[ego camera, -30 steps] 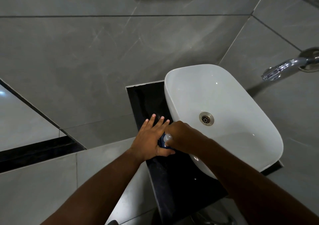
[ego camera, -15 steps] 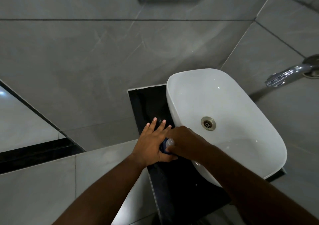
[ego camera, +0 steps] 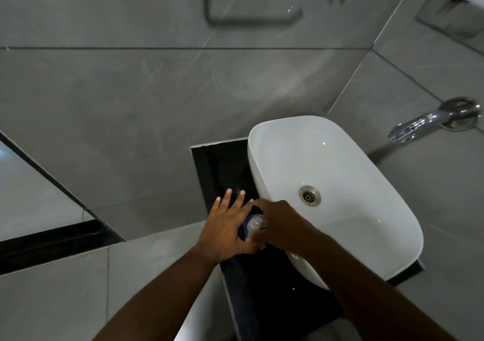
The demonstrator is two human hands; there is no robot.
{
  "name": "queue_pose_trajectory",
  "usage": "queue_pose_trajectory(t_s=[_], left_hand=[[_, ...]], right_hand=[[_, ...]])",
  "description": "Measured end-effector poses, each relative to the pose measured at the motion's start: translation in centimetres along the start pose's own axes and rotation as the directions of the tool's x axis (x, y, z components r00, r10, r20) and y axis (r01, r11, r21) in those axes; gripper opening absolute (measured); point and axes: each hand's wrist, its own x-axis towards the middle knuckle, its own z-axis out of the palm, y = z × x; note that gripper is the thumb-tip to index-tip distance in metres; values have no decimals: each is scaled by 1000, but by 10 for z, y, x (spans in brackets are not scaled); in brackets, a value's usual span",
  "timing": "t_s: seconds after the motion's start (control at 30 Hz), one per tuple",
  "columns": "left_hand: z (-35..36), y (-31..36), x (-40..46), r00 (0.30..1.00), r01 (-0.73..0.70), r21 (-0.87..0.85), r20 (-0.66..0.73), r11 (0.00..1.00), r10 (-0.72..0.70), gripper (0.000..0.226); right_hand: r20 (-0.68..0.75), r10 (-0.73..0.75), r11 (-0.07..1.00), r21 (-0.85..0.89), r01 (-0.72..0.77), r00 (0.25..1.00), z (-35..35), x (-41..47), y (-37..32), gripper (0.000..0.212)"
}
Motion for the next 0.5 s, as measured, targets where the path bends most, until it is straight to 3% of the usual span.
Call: queue_pose_trajectory(t_s=[0.17, 0.37, 0.5], left_hand=[[1, -1, 0, 1000, 6, 6, 30, 1000, -6, 109], [2, -3, 3, 999, 2, 34, 41, 999, -3, 107], [3, -3, 2, 998, 19, 36, 53, 999, -21, 111]], right_hand=[[-25, -71, 987, -149, 66, 997, -14, -12, 1, 55], [144, -40, 992, -116, 57, 989, -1, -19, -8, 32], [136, 10, 979, -204, 18, 991, -11, -11, -21, 39]])
